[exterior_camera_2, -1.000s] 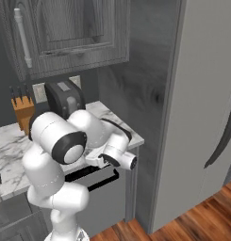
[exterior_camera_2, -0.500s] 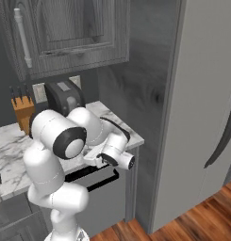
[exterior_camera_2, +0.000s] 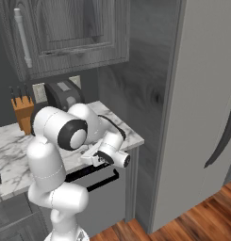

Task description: Retrieve the wine glasses from the counter and place one next to each plate.

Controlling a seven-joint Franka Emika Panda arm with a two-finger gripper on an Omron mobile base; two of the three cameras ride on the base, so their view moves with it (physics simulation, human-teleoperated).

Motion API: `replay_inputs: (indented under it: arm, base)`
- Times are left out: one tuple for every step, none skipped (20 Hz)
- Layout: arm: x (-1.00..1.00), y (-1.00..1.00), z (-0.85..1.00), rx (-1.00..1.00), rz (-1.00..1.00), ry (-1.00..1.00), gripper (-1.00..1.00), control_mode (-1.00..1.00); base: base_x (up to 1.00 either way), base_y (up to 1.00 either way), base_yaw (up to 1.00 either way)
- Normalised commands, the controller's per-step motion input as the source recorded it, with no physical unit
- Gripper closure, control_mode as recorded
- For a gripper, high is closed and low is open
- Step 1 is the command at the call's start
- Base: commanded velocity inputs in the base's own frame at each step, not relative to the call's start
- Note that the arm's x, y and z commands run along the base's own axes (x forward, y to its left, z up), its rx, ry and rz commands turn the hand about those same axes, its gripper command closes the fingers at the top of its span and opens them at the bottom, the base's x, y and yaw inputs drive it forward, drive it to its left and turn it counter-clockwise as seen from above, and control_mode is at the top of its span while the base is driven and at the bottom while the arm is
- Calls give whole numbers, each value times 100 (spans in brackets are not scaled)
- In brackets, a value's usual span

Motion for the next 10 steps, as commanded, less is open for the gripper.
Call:
replay_inputs:
  arm:
    - [13,2,-11,0,0,0,-100,-100]
    - [19,0,-6,0,0,0,-100,-100]
    - [16,0,-1,0,0,0,-100,-100]
    - [16,0,0,0,0,0,-100,-100]
    - [15,0,0,0,0,0,-100,-100]
    - [18,0,0,0,0,0,-100,-100]
    - [16,0,0,0,0,0,-100,-100]
    - [17,0,0,0,0,0,-100,-100]
    - [23,0,0,0,0,0,-100,-100]
    - [29,6,0,0,0,0,-100,-100]
  base:
    - [0,0,0]
    - [0,0,0]
    - [0,0,0]
    - [0,0,0]
    - [0,0,0]
    - [0,0,0]
    - [0,0,0]
    - [0,0,0]
    - [0,0,0]
    - [0,0,0]
